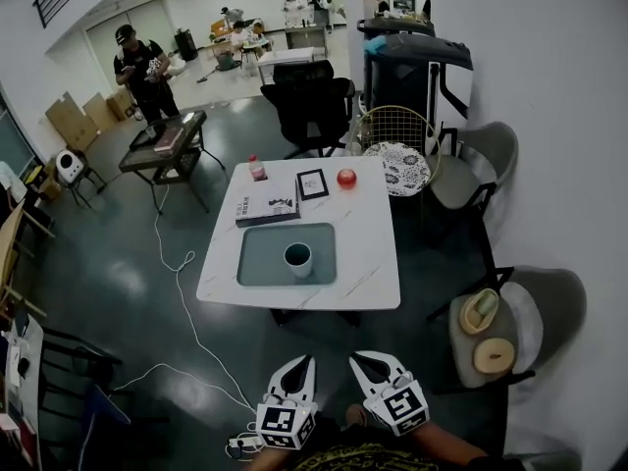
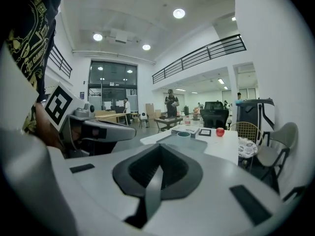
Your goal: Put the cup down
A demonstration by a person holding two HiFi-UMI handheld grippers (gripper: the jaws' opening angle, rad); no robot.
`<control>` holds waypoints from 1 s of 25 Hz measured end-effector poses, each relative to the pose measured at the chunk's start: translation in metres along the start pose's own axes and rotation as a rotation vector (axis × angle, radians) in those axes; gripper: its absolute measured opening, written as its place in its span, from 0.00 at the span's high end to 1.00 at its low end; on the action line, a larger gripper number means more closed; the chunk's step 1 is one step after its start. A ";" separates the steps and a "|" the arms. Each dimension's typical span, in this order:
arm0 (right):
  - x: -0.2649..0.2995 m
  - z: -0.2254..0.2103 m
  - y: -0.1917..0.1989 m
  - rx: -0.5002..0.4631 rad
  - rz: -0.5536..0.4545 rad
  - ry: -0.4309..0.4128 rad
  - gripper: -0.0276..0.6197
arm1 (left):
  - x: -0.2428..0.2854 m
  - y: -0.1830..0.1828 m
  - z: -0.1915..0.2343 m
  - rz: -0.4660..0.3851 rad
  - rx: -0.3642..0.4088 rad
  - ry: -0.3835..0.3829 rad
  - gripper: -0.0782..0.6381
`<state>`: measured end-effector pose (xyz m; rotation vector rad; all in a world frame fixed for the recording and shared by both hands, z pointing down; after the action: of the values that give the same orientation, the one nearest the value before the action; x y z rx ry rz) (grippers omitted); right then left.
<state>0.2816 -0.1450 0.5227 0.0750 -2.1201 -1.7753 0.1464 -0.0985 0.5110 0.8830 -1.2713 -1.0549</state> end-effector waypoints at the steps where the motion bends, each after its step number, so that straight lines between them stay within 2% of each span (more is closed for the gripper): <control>1: 0.001 0.006 0.003 0.003 0.005 -0.014 0.95 | -0.005 0.004 0.003 0.003 -0.005 -0.015 0.88; 5: 0.005 0.023 0.017 0.021 0.027 -0.051 0.95 | -0.018 0.020 0.016 0.024 -0.022 -0.062 0.88; 8: 0.007 0.028 0.025 0.018 0.041 -0.046 0.95 | -0.022 0.024 0.024 0.023 -0.017 -0.079 0.88; 17: 0.019 0.030 0.027 0.004 0.053 -0.032 0.95 | -0.026 0.014 0.031 -0.006 0.005 -0.081 0.88; 25: 0.029 0.037 0.020 -0.004 0.037 -0.023 0.95 | -0.032 0.019 0.043 0.005 0.003 -0.086 0.88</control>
<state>0.2468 -0.1141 0.5442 0.0142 -2.1197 -1.7678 0.1068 -0.0603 0.5236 0.8439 -1.3462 -1.0969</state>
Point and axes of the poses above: the fingertips, and each gripper's own axes: x forward along the fingers, z to its left, y out of its underside, the point moved 5 cm from there along -x, backward along the fingers, and after that the axes turned 11 degrees about -y, right-handed, at the moved point
